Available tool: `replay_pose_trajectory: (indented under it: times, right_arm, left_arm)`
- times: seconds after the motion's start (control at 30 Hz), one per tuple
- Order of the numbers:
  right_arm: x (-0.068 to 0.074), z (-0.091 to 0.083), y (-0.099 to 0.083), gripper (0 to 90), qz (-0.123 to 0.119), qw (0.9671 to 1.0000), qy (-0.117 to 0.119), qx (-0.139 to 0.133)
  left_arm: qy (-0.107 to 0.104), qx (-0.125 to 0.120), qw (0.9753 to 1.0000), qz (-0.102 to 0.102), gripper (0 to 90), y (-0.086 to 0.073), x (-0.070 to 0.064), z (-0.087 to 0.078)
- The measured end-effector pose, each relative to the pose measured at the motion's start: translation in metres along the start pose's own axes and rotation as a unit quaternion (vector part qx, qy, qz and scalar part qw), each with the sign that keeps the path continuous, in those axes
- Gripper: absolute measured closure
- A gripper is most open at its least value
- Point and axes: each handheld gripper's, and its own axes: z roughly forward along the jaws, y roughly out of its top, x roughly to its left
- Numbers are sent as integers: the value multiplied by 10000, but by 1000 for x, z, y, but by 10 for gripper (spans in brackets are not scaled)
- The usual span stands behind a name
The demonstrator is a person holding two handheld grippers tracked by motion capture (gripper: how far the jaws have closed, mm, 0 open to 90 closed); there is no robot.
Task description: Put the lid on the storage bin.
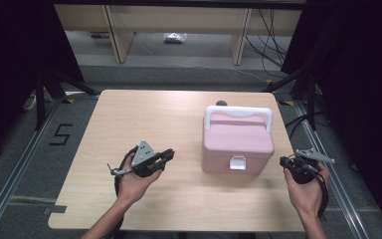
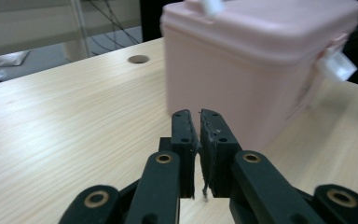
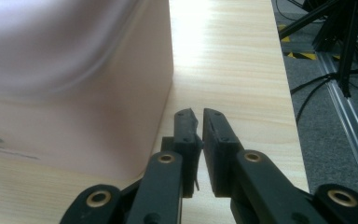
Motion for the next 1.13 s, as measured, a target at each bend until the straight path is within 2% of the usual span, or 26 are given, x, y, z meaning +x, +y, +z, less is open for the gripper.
replay_pose_trajectory:
  times: [0.07,0.1,0.2,0.23,0.27,0.3,0.33,0.37,0.47,0.5,0.53,0.57,0.6,0.63,0.67,0.7,0.73,0.77,0.87,0.93,0.97,1.0,1.03,1.07,1.1,1.13]
  right_arm:
    - [-1,1,-2,840,42,9999,93,103]
    - [-1,4,-4,835,63,9999,94,-3]
    - [2,4,-8,823,234,9996,37,142]
    - [-1,7,-9,822,32,10000,65,14]
    - [-1,7,-11,820,19,10000,37,41]
    - [0,7,-12,817,137,9998,128,6]
    - [1,8,-14,815,188,9998,64,-33]
    - [-1,8,-14,811,33,10000,28,-8]
    - [-2,10,-18,795,72,9999,93,47]
    - [0,11,-20,792,210,9997,97,56]
    - [-3,10,-20,787,52,9998,114,127]
    - [-4,13,-22,782,13,10000,94,5]
    - [-4,11,-23,779,82,9998,122,136]
    - [0,11,-24,774,325,9993,76,140]
    - [0,12,-25,769,278,9995,52,132]
    - [-4,14,-26,765,54,10000,-12,60]
    - [-2,14,-27,760,211,9997,16,91]
    - [-4,14,-28,755,76,9999,22,82]
    - [-5,15,-30,745,91,9999,15,76]
    - [-1,15,-32,734,319,9995,21,78]
    - [-1,13,-31,726,348,9992,-4,179]
    - [-5,14,-31,715,141,9999,25,54]
    - [-5,15,-32,709,150,9999,72,16]
    - [-3,13,-32,706,305,9995,25,58]
    - [-6,11,-31,699,101,9999,-57,67]
    - [-6,11,-31,693,102,9999,-59,66]
  left_arm:
    - [121,-15,9999,-8,826,-5,6,-3]
    - [163,-33,9999,-28,820,-8,9,-5]
    - [318,-96,9994,-78,803,-14,16,-10]
    - [392,-94,9992,-74,798,-16,18,-13]
    - [433,-109,9990,-71,788,-18,20,-15]
    - [453,-128,9989,-86,778,-21,22,-16]
    - [475,-125,9988,-92,772,-23,24,-17]
    - [519,-127,9985,-102,767,-25,26,-19]
    - [636,-100,9979,-120,748,-34,31,-23]
    - [652,-91,9977,-140,744,-37,32,-24]
    - [652,-84,9977,-138,738,-39,34,-25]
    - [697,-83,9974,-172,731,-43,35,-27]
    - [713,-76,9972,-191,727,-45,36,-28]
    - [737,-60,9970,-221,723,-47,37,-30]
    - [762,-78,9967,-252,717,-51,38,-31]
    - [786,-86,9965,-276,710,-53,39,-32]
    - [810,-76,9962,-306,704,-55,39,-33]
    - [830,-88,9960,-323,695,-57,39,-34]
    - [853,-123,9956,-366,661,-63,41,-35]
    - [893,-115,9952,-378,627,-64,40,-36]
    - [901,-108,9952,-375,614,-65,41,-37]
    - [895,-164,9950,-417,600,-65,41,-36]
    - [903,-186,9948,-423,590,-66,41,-36]
    - [956,-175,9945,-398,579,-65,40,-37]
    - [955,-192,9944,-405,574,-65,40,-37]
    - [946,-231,9944,-420,573,-64,39,-37]
